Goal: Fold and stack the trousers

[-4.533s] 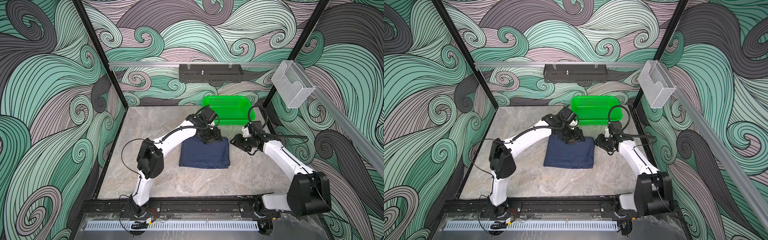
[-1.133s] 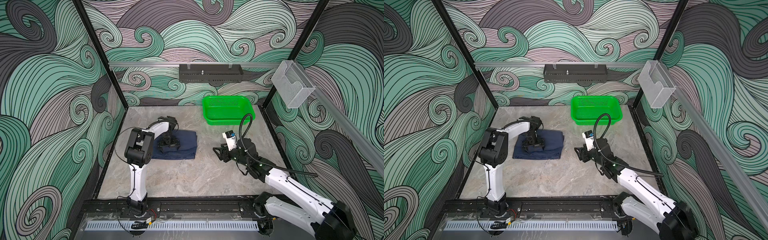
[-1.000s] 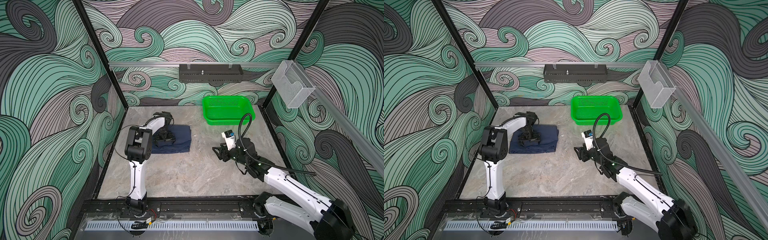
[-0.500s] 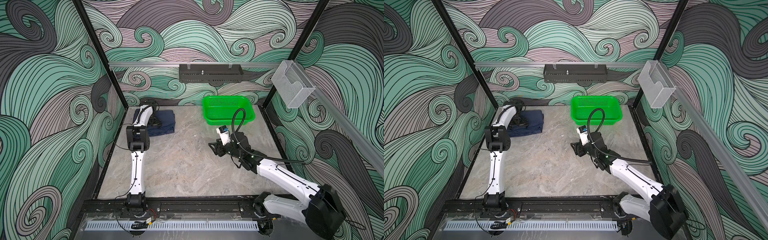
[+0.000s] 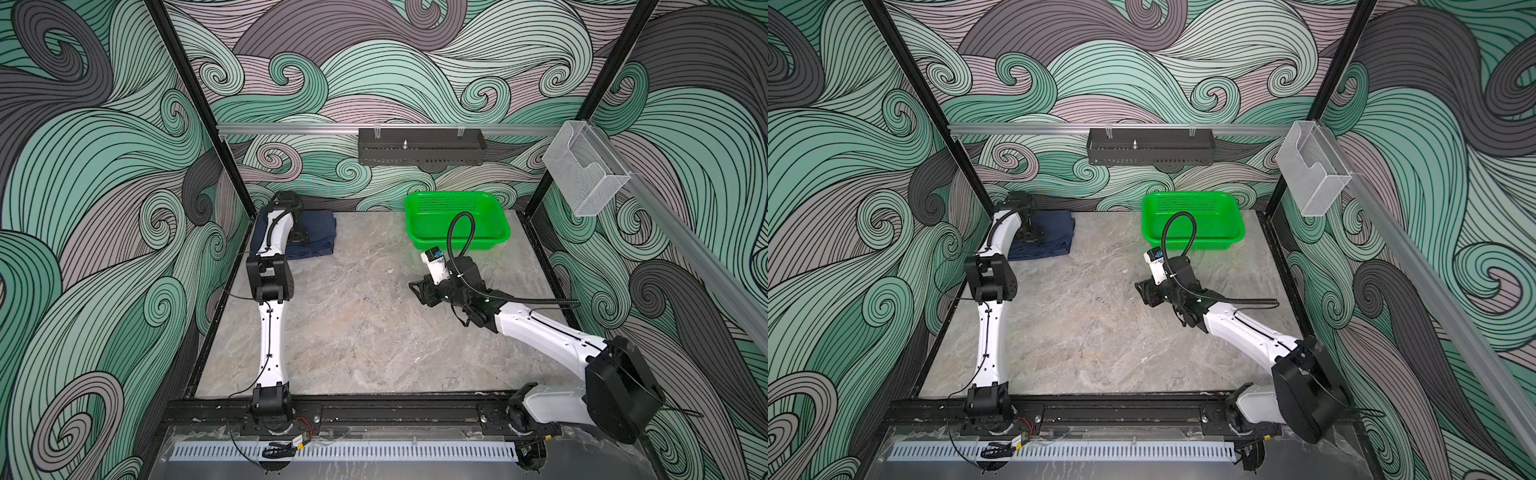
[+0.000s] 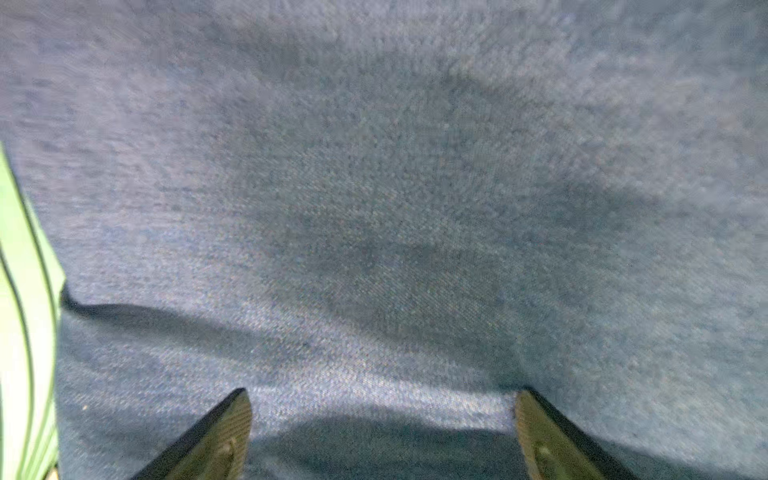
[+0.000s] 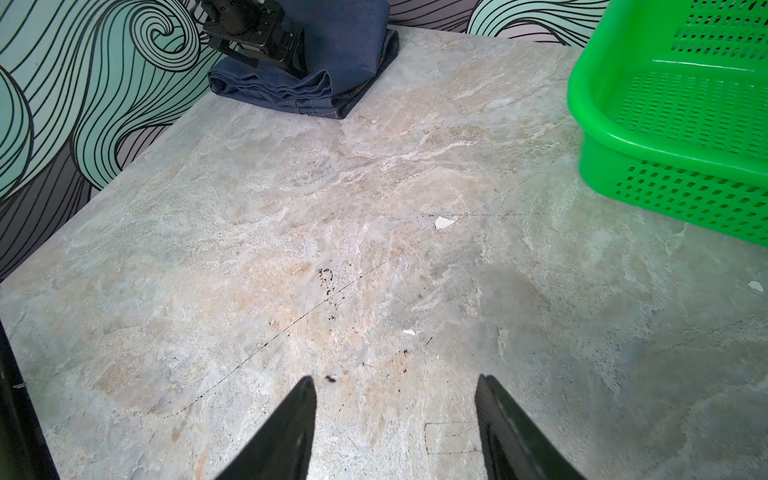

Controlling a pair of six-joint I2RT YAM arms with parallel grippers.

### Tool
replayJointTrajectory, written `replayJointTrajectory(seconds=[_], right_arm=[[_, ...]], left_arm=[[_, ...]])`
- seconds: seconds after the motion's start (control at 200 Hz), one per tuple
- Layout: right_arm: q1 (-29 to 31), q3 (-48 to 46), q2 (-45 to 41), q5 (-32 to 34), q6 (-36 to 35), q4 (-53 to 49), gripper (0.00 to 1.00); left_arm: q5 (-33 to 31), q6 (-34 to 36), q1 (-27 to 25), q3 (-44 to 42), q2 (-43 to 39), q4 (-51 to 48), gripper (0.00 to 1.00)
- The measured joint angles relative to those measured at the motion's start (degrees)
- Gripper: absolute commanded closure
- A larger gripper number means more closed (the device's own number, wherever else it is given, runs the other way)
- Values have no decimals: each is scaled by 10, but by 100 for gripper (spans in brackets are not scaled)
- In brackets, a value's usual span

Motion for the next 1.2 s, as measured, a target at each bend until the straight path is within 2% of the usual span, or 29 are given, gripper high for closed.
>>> replayJointTrajectory(seconds=[0.23,0.335,0.455,0.555,0.71,0.821,0.916,1.021,1.201], right_arm=[[0,5,5,3,-7,2,38],[0,6,0,16,-18,-2,37],[-7,6,-23,35,-31,-7,37],[-34,0,-54,49,-34,-1,37],[-109,-36,-95,74,-33,26,37],[-160,-71,-122,103,-34,45,34],[-188,-101,-147,151,-37,62,30],[-213,-129,-166,205,-43,89,25],[-247,-194,-189,270,-45,139,14]], left_arm=[[-5,24,7,-3,-3,29,1],[-4,19,7,-62,-47,52,1],[6,0,7,-193,-167,94,1],[25,-24,7,-327,-323,155,1],[35,-54,7,-589,-616,332,1],[31,-71,8,-754,-761,436,1],[17,-94,11,-862,-819,482,1],[2,-128,14,-957,-839,510,1],[-11,-191,14,-1055,-866,530,1]])
